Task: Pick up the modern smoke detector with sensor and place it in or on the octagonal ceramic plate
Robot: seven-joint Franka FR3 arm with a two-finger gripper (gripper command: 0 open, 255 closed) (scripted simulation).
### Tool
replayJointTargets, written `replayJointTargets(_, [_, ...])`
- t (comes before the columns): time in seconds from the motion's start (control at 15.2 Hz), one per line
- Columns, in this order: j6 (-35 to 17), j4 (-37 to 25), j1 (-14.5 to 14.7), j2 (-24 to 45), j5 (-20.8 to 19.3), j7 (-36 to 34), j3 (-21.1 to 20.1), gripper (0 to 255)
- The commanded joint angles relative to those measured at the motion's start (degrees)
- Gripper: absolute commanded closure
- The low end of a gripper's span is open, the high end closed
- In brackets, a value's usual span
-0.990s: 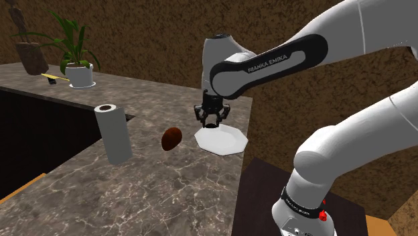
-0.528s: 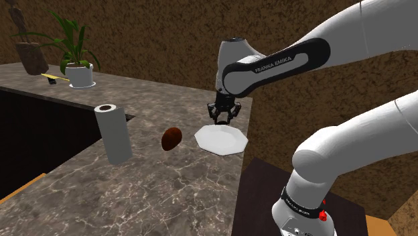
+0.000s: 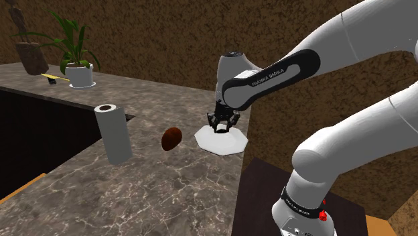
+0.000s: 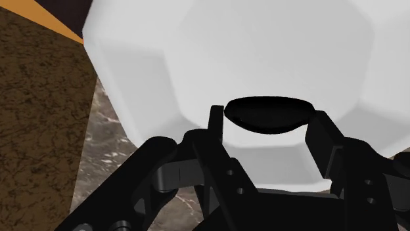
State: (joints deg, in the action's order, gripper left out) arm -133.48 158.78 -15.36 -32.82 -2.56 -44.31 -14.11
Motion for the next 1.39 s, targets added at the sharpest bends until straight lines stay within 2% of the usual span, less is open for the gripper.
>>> replayJointTargets(0.0, [-1.9, 0.9, -0.2, 1.0, -0.2, -0.4, -0.3, 255])
replayJointTargets(0.2, [-5.2, 2.3, -0.6, 2.9, -0.6, -1.1, -0.9, 255])
replayJointTargets(0.66, [-5.1, 2.3, -0.6, 2.9, -0.6, -1.1, -0.8, 255])
replayJointTargets(0.73, [-5.1, 2.2, -0.6, 2.9, -0.6, -1.1, -0.8, 0])
replayJointTargets(1.06, [-5.2, 2.3, -0.6, 2.9, -0.6, -1.1, -0.8, 0])
replayJointTargets(1.32, [4.6, -1.2, 1.2, -3.3, 0.9, -0.1, 0.0, 0])
